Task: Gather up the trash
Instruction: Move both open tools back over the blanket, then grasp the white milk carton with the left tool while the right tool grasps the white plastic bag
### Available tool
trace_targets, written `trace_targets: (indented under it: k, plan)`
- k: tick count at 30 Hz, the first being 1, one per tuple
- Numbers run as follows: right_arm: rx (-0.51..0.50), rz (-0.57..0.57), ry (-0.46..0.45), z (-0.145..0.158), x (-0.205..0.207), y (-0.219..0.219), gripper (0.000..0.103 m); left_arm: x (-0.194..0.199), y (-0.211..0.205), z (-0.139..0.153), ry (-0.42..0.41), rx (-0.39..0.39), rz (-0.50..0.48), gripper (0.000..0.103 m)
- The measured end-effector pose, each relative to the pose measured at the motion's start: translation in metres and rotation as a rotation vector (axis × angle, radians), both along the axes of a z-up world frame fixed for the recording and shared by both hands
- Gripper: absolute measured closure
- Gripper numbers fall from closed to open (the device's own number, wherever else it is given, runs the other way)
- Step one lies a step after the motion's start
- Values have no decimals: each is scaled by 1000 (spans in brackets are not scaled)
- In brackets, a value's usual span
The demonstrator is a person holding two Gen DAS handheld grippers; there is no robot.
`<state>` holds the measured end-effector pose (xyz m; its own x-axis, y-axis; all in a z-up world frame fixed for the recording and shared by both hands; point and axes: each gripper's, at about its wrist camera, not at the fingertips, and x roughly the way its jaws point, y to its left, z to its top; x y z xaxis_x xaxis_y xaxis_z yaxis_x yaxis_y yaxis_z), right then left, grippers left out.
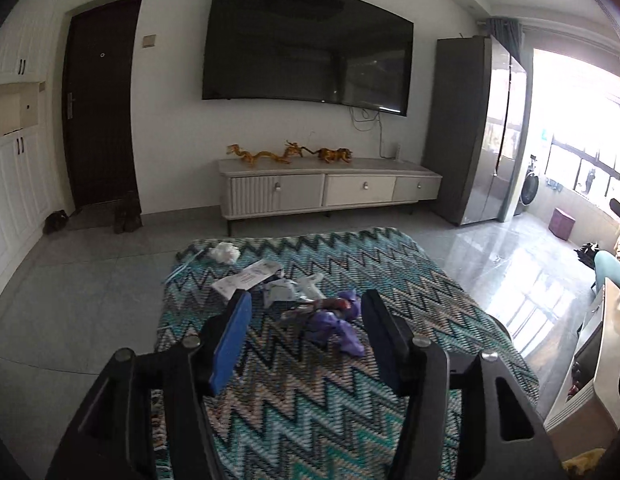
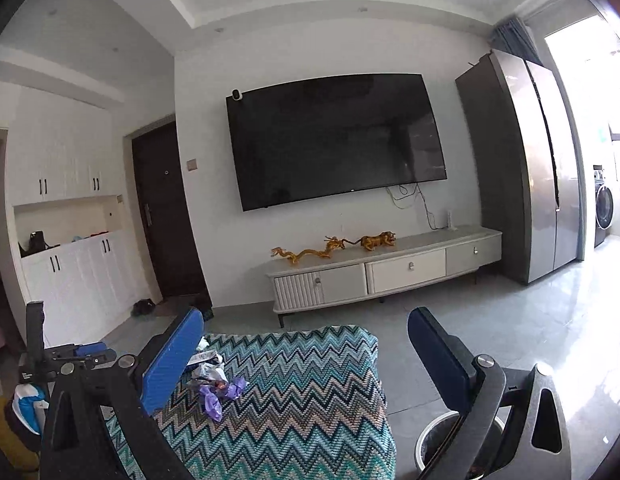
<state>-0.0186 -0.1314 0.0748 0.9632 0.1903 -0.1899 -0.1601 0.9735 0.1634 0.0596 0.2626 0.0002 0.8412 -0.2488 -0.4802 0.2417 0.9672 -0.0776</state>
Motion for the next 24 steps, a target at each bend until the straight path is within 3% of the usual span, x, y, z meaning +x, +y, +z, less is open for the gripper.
trace_targets:
  k: [4, 10, 24]
  plan:
    - [-21, 49, 44, -4, 28, 25, 0, 17, 36, -14, 26, 15, 60, 44]
    - [-24, 145, 132, -22, 76, 57, 0, 57, 53, -40, 97, 48, 67, 44]
    - [-37, 294, 357, -90, 203, 96, 2, 203, 15, -116, 265, 245, -91, 44]
